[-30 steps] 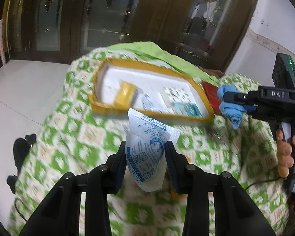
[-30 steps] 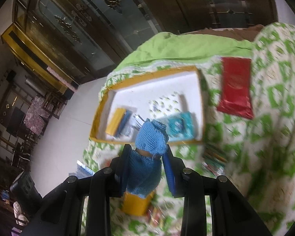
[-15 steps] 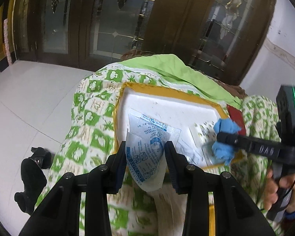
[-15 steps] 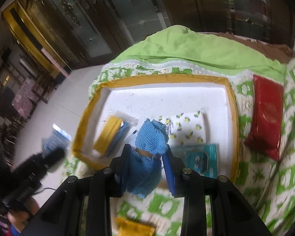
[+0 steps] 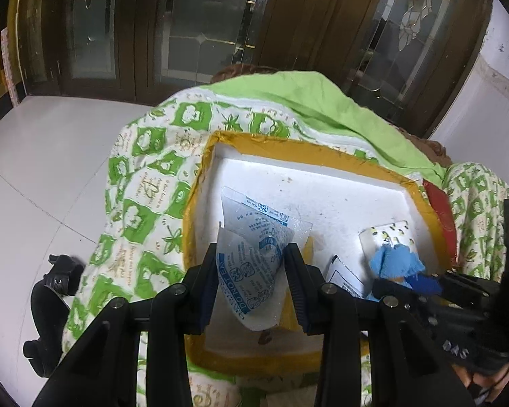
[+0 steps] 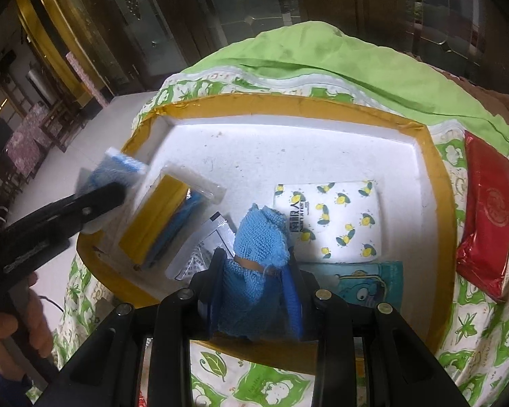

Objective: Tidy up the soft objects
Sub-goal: 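Carry the clear bag and blue knitted toy into the tray and open both tools, then withdraw both tools from the tray back toward the items on the quilt, then grasp the yellow padded pack with the left tool while the right tool reaches the pink fluffy ball, then hold the yellow pack with the left tool while the right tool closes on the pink fluffy ball, then carry the yellow pack and pink ball over the white tray with both tools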

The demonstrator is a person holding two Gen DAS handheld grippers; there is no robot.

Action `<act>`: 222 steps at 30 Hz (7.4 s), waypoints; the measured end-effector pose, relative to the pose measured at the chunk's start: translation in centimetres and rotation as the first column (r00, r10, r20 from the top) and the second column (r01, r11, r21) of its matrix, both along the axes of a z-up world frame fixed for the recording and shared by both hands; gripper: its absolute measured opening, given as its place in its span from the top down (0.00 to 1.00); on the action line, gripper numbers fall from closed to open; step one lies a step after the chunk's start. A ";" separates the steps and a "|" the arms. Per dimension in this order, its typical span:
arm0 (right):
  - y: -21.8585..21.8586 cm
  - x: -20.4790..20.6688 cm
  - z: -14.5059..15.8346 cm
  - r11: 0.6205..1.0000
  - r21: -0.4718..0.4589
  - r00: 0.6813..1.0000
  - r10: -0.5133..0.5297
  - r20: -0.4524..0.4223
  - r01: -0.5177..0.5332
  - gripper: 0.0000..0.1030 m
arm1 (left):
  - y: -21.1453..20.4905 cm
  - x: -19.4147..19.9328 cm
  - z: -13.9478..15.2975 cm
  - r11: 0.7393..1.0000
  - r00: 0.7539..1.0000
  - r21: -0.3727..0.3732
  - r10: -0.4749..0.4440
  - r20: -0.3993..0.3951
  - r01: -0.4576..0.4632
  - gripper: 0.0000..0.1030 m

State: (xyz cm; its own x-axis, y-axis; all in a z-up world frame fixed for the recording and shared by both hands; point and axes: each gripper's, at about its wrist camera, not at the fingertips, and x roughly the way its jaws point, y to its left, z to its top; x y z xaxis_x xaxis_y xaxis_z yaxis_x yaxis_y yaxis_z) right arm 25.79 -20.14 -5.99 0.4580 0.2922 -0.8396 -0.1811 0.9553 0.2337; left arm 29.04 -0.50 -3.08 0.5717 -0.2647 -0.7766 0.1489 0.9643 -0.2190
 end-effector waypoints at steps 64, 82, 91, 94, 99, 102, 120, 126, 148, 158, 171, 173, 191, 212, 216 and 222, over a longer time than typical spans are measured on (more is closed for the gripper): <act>-8.4 -25.0 1.4 0.943 0.262 0.948 -0.128 -0.292 0.208 0.36 | -3.7 -23.5 -0.5 0.996 0.994 -0.055 -0.058 0.090 0.063 0.13; -7.3 -24.4 -0.5 0.976 0.115 0.962 -0.159 -0.221 0.188 0.36 | -6.0 -22.5 -1.2 0.994 0.992 -0.014 -0.107 0.063 0.108 0.13; -6.6 -24.1 -1.1 0.984 0.069 0.969 -0.151 -0.195 0.167 0.36 | -8.1 -20.5 -2.2 0.991 0.991 0.002 -0.136 0.016 0.136 0.13; -6.3 -24.1 -1.2 0.986 0.051 0.971 -0.148 -0.186 0.160 0.36 | -9.0 -20.2 -2.8 0.988 0.988 0.023 -0.154 0.005 0.153 0.15; -6.0 -24.0 -1.4 0.988 0.034 0.974 -0.141 -0.179 0.150 0.36 | -10.4 -19.5 -3.5 0.982 0.983 0.033 -0.183 -0.026 0.184 0.28; -5.9 -23.8 -1.6 0.989 0.028 0.974 -0.141 -0.176 0.148 0.36 | -11.1 -19.1 -3.8 0.979 0.980 0.041 -0.196 -0.038 0.198 0.34; -4.7 -22.7 -3.3 0.990 -0.081 0.980 -0.123 -0.158 0.112 0.46 | -10.8 -19.1 -4.3 0.980 0.979 0.016 -0.198 -0.058 0.199 0.55; -5.0 -22.7 -3.1 0.990 -0.064 0.981 -0.136 -0.139 0.128 0.50 | -10.9 -19.5 -4.2 0.979 0.978 0.018 -0.202 -0.053 0.204 0.56; -6.3 -24.0 -1.2 0.991 0.029 0.988 -0.129 -0.082 0.132 0.51 | -6.5 -22.1 -1.8 0.986 0.991 -0.096 -0.135 0.014 0.136 0.58; -5.9 -24.1 -1.0 0.992 0.033 0.991 -0.117 -0.068 0.119 0.51 | -6.7 -22.2 -2.3 0.986 0.990 -0.093 -0.138 0.007 0.138 0.58; -6.0 -24.3 -0.4 0.991 0.054 0.992 -0.118 -0.047 0.120 0.51 | -6.5 -22.3 -2.0 0.987 0.991 -0.095 -0.131 0.020 0.132 0.58; -6.0 -24.3 -0.1 0.991 0.055 0.992 -0.120 -0.036 0.122 0.51 | -6.4 -22.3 -1.9 0.987 0.991 -0.096 -0.129 0.020 0.130 0.58; -6.4 -24.1 1.5 0.990 0.069 0.992 -0.126 0.009 0.125 0.51 | -6.2 -22.4 -1.4 0.987 0.992 -0.108 -0.119 0.040 0.123 0.58; -9.2 -19.0 6.2 0.986 0.113 0.990 -0.130 0.053 0.123 0.51 | -6.2 -20.4 -0.3 0.987 0.993 -0.107 -0.113 0.044 0.118 0.58; -9.4 -17.6 6.8 0.986 0.110 0.990 -0.133 0.057 0.126 0.51 | -6.3 -19.7 0.2 0.988 0.992 -0.095 -0.117 0.049 0.121 0.58; -10.4 -15.3 7.7 0.985 0.104 0.987 -0.143 0.078 0.134 0.51 | -6.6 -18.8 0.8 0.990 0.991 -0.065 -0.125 0.057 0.128 0.58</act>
